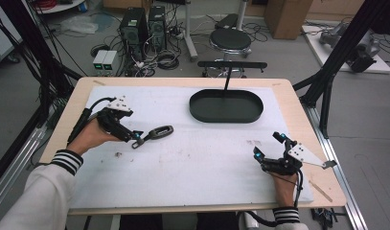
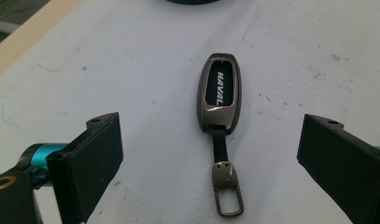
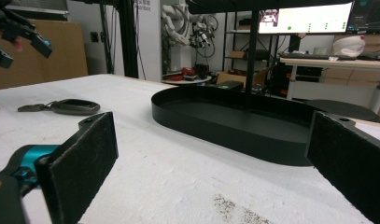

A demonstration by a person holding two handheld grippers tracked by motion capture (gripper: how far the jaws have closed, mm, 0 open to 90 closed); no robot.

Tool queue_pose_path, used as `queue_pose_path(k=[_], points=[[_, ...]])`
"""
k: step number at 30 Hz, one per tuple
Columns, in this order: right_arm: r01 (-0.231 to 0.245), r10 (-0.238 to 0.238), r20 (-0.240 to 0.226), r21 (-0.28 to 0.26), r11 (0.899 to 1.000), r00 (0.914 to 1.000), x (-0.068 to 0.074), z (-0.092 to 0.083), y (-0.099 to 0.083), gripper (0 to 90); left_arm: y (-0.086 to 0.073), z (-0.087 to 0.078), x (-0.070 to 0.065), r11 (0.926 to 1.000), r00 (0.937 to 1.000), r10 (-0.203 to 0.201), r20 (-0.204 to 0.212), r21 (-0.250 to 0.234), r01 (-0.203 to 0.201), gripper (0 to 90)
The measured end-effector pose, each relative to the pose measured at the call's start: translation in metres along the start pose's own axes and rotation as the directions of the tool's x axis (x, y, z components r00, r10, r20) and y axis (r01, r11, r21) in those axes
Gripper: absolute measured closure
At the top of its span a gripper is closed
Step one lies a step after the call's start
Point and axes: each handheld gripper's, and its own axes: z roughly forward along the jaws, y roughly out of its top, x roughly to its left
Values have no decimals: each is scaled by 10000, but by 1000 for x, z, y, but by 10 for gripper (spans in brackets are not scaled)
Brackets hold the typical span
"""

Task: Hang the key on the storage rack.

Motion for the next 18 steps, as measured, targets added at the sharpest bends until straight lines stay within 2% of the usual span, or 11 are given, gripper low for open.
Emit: queue_pose_path(k=[2, 6, 8, 11, 16, 18], points=[[-58, 58, -6, -34, 10000, 10000, 0, 0, 0, 14, 3, 4, 2, 9996, 9999, -78, 112, 285, 75, 110], [-58, 58, 1, -37, 10000, 10000, 0, 0, 0, 13, 6, 13, 4, 9984, 9998, -154, 104, 554, 148, 110], [-70, 70, -2, -29, 10000, 10000, 0, 0, 0, 14, 7, 17, 5, 9966, 9994, -238, 270, 791, 216, 117], [-70, 70, -6, -38, 10000, 10000, 0, 0, 0, 14, 9, 23, 4, 9946, 9994, -106, 333, 1037, 71, 135], [-28, 28, 19, -63, 10000, 10000, 0, 0, 0, 14, 10, 33, 2, 9886, 9996, -68, 286, 1507, 24, 162], [-37, 37, 16, -66, 10000, 10000, 0, 0, 0, 14, 9, 36, 2, 9835, 9996, -55, 270, 1807, 6, 174]])
